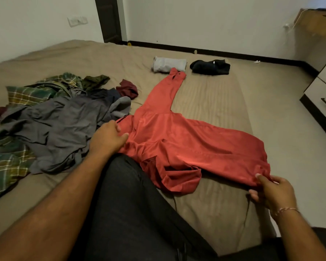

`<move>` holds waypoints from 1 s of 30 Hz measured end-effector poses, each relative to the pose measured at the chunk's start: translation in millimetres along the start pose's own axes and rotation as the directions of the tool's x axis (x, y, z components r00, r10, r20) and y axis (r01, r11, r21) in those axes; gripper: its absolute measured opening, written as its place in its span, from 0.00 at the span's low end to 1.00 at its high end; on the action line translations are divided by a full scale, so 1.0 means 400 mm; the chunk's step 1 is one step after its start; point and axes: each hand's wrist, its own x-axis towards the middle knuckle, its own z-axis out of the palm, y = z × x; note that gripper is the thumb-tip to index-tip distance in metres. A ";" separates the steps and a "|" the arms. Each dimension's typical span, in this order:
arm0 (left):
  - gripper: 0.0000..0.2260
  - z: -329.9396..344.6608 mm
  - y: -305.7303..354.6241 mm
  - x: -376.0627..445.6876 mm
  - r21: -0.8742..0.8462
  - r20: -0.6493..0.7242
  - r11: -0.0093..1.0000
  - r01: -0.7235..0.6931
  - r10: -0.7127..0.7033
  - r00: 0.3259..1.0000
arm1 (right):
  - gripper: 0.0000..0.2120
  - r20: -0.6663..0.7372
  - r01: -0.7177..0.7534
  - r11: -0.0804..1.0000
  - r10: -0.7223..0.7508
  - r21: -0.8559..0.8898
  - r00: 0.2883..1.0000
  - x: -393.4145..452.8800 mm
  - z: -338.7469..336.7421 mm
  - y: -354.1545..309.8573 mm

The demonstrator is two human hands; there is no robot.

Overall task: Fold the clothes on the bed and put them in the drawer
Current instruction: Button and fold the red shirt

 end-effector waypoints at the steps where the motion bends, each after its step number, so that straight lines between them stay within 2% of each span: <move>1: 0.15 0.002 0.029 -0.022 -0.054 -0.002 0.991 -0.124 0.124 0.992 | 0.27 -0.029 0.042 0.997 -0.044 -0.072 0.999 -0.004 -0.002 -0.003; 2: 0.17 0.003 0.061 -0.050 -0.079 0.098 0.966 -0.247 0.254 0.962 | 0.29 -0.062 0.115 0.972 -0.130 -0.203 0.990 -0.009 -0.006 -0.008; 3: 0.21 0.009 0.090 -0.080 -0.047 0.266 0.938 -0.345 0.344 0.900 | 0.30 -0.080 0.191 0.906 -0.237 -0.378 0.968 -0.018 -0.007 -0.014; 4: 0.26 0.023 0.116 -0.111 0.036 0.444 0.902 -0.431 0.372 0.815 | 0.29 -0.065 0.264 0.805 -0.350 -0.531 0.935 -0.027 -0.003 -0.021; 5: 0.29 0.045 0.135 -0.139 0.149 0.563 0.845 -0.513 0.354 0.747 | 0.28 -0.017 0.350 0.706 -0.456 -0.615 0.890 -0.037 0.005 -0.031; 6: 0.30 0.073 0.149 -0.158 0.249 0.609 0.778 -0.577 0.337 0.718 | 0.26 0.069 0.462 0.628 -0.545 -0.626 0.836 -0.055 0.024 -0.041; 7: 0.28 0.098 0.161 -0.169 0.303 0.604 0.733 -0.610 0.347 0.718 | 0.24 0.194 0.591 0.543 -0.616 -0.597 0.763 -0.074 0.049 -0.043; 9: 0.15 0.119 0.183 -0.169 0.269 0.529 0.747 -0.607 0.412 0.742 | 0.23 0.508 0.836 0.312 -0.680 -0.452 0.529 -0.115 0.110 -0.031; 10: 0.09 0.118 0.184 -0.162 0.195 0.493 0.787 -0.586 0.438 0.752 | 0.24 0.655 0.914 0.191 -0.647 -0.357 0.391 -0.132 0.146 -0.007; 11: 0.06 0.114 0.182 -0.155 0.101 0.473 0.826 -0.555 0.451 0.757 | 0.29 0.762 0.953 0.081 -0.582 -0.292 0.284 -0.147 0.183 0.026; 12: 0.06 0.107 0.181 -0.148 0.003 0.467 0.854 -0.521 0.459 0.755 | 0.33 0.823 0.957 -0.015 -0.513 -0.290 0.242 -0.165 0.221 0.056; 13: 0.06 0.103 0.175 -0.145 -0.087 0.471 0.868 -0.489 0.469 0.747 | 0.35 0.852 0.943 -0.103 -0.468 -0.317 0.235 -0.181 0.259 0.088; 14: 0.05 0.101 0.171 -0.144 -0.160 0.465 0.867 -0.472 0.488 0.738 | 0.32 0.862 0.918 -0.189 -0.450 -0.349 0.235 -0.194 0.293 0.116; 16: 0.03 0.100 0.155 -0.128 -0.234 0.383 0.864 -0.446 0.503 0.774 | 0.15 0.879 0.884 -0.317 -0.438 -0.345 0.186 -0.211 0.332 0.144; 17: 0.02 0.099 0.143 -0.100 -0.244 0.322 0.874 -0.421 0.483 0.815 | 0.12 0.856 0.885 -0.317 -0.495 -0.340 0.151 -0.208 0.340 0.143; 18: 0.03 0.097 0.131 -0.065 -0.234 0.282 0.884 -0.404 0.460 0.842 | 0.09 0.814 0.920 -0.229 -0.563 -0.320 0.143 -0.204 0.336 0.134; 19: 0.07 0.092 0.117 -0.025 -0.189 0.280 0.898 -0.397 0.437 0.855 | 0.07 0.769 0.959 -0.069 -0.614 -0.275 0.177 -0.212 0.322 0.112; 20: 0.13 0.091 0.100 0.019 -0.131 0.324 0.913 -0.386 0.408 0.854 | 0.05 0.745 0.968 0.161 -0.618 -0.193 0.252 -0.221 0.305 0.082; 21: 0.18 0.090 0.082 0.057 -0.081 0.401 0.932 -0.354 0.356 0.844 | 0.04 0.712 0.886 0.458 -0.600 -0.070 0.366 -0.223 0.286 0.056; 22: 0.20 0.095 0.069 0.087 -0.050 0.487 0.948 -0.315 0.299 0.821 | 0.06 0.656 0.694 0.716 -0.560 0.076 0.505 -0.226 0.271 0.028; 23: 0.18 0.100 0.062 0.106 -0.019 0.568 0.957 -0.291 0.250 0.785 | 0.07 0.572 0.490 0.845 -0.514 0.213 0.639 -0.221 0.254 0.003; 24: 0.14 0.112 0.057 0.118 0.003 0.618 0.953 -0.301 0.235 0.750 | 0.08 0.488 0.334 0.886 -0.457 0.322 0.744 -0.205 0.237 -0.015; 25: 0.10 0.129 0.053 0.132 0.029 0.630 0.940 -0.339 0.246 0.736 | 0.07 0.413 0.241 0.889 -0.403 0.390 0.817 -0.180 0.223 -0.032; 26: 0.08 0.145 0.052 0.142 0.059 0.629 0.922 -0.383 0.263 0.731 | 0.06 0.363 0.188 0.876 -0.367 0.444 0.856 -0.156 0.210 -0.050; 27: 0.06 0.159 0.052 0.148 0.091 0.612 0.909 -0.406 0.271 0.743 | 0.06 0.344 0.150 0.846 -0.362 0.511 0.866 -0.135 0.199 -0.069; 29: 0.07 0.177 0.042 0.163 0.134 0.500 0.912 -0.388 0.276 0.821 | 0.14 0.313 0.085 0.756 -0.367 0.649 0.876 -0.095 0.183 -0.108; 30: 0.08 0.176 0.036 0.170 0.114 0.422 0.931 -0.346 0.270 0.866 | 0.14 0.301 0.084 0.718 -0.392 0.691 0.869 -0.077 0.176 -0.126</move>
